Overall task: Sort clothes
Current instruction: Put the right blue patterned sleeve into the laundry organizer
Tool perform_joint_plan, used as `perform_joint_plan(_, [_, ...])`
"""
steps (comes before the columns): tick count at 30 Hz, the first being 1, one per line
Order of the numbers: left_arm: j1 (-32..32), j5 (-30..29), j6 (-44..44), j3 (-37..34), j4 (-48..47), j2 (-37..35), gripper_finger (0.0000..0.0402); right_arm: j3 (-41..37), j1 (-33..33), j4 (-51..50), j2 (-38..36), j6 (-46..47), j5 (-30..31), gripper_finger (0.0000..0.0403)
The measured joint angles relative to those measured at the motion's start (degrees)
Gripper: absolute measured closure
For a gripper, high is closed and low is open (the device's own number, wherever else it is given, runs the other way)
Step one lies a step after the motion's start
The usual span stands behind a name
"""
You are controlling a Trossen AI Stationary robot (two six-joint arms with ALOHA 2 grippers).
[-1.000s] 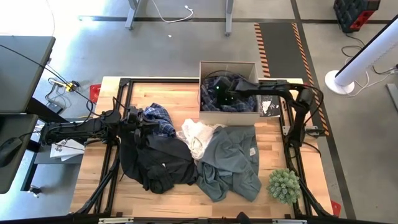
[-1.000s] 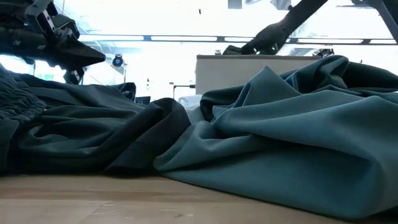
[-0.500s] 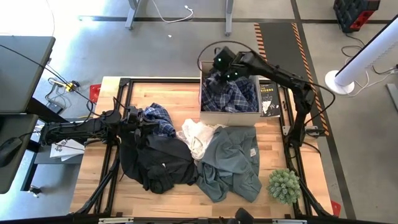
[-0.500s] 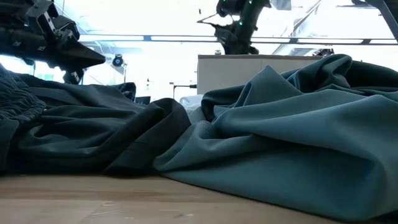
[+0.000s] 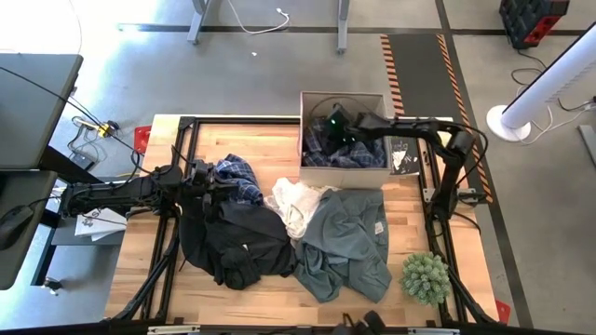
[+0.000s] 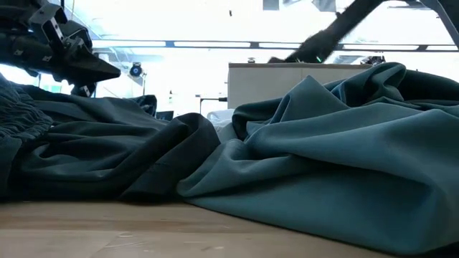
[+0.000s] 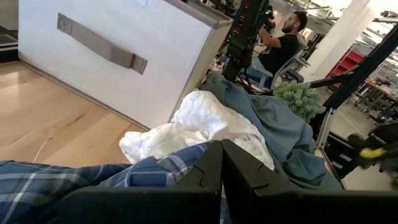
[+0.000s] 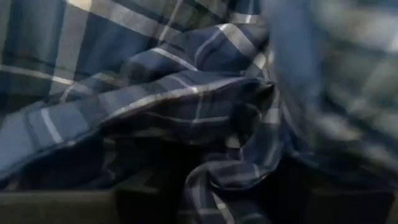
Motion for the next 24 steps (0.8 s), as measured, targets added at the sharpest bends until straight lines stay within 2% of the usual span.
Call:
perform_joint_plan(5, [0.0,-0.2,0.5,0.0,0.3,0.0,0.0401,2.2,-0.5,-2.6,-1.3,-2.0,-1.2,0.0233])
perform_joint_plan(10, [0.0,-0.2,0.4,0.0,0.3,0.0,0.0401,12.5,1.7,-11.4,-7.5,-5.4,0.8,0.0233])
perform_joint_plan(15, [0.0,-0.2,-0.4,0.0,0.1,0.0,0.0401,20.4,5.3,-23.5,-12.8,-3.6,2.8,0.0233])
perform_joint_plan(19, [0.0,-0.2,-0.5,0.0,0.1,0.0,0.0401,21.0,8.9,-29.3,-15.4,1.3,3.1,0.0233])
perform_joint_plan(21, [0.0,-0.2,-0.5,0.0,0.1,0.0,0.0401,20.7,10.5,-33.1,-14.4,3.8,4.9,0.0233])
perform_joint_plan(24, [0.0,-0.2,-0.5,0.0,0.1,0.0,0.0401,17.1,12.0,-33.2,-12.9,7.9,7.1,0.0234])
